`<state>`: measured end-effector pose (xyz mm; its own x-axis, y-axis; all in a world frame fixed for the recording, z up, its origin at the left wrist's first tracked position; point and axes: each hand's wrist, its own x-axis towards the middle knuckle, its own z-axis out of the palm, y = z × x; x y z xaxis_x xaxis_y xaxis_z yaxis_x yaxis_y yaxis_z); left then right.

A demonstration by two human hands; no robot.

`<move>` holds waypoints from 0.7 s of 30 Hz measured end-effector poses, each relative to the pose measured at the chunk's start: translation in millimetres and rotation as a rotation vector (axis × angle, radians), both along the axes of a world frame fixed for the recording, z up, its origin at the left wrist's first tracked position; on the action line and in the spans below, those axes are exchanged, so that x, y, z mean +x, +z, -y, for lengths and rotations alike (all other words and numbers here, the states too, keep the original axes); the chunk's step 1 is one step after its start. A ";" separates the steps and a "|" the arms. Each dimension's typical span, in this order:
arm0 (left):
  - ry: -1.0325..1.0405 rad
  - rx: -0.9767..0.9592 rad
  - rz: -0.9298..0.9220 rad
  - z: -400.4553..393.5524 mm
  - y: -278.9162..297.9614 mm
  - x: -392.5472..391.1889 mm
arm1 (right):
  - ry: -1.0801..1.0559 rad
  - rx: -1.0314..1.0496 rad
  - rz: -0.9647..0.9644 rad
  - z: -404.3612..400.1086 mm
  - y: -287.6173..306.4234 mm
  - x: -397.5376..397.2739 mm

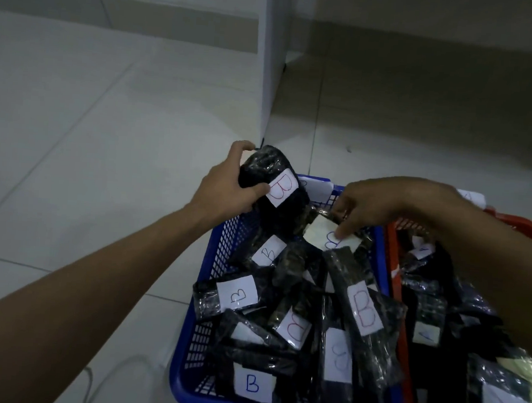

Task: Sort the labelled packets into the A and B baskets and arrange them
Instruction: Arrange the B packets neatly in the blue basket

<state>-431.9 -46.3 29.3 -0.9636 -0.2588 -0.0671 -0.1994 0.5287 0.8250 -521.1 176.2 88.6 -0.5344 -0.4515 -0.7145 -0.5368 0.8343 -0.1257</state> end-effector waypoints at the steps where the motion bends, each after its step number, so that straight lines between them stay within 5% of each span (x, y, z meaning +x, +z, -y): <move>1: -0.017 0.038 0.021 -2.0 -1.2 0.5 | -0.006 -0.009 0.006 0.8 -0.5 0.9; 3: -0.063 -0.023 0.052 -4.9 -4.9 1.8 | -0.019 -0.050 -0.002 1.2 -3.0 3.3; 10: -0.185 -0.947 -0.022 -0.1 -5.9 -0.8 | -0.111 -0.165 -0.067 -6.5 -8.8 6.9; 17: -0.535 -1.066 -0.039 4.0 -4.5 0.9 | -0.162 -0.158 -0.146 -6.0 -2.1 7.6; 21: -0.444 -1.212 0.078 1.4 -4.8 -2.2 | -0.309 -0.158 -0.185 -10.1 -9.5 7.5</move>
<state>-434.0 -47.6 24.5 -0.9865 0.1455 -0.0758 0.1592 0.9601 -0.2297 -513.6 186.3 79.1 -0.7757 -0.3455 -0.5281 -0.2888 0.9384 -0.1897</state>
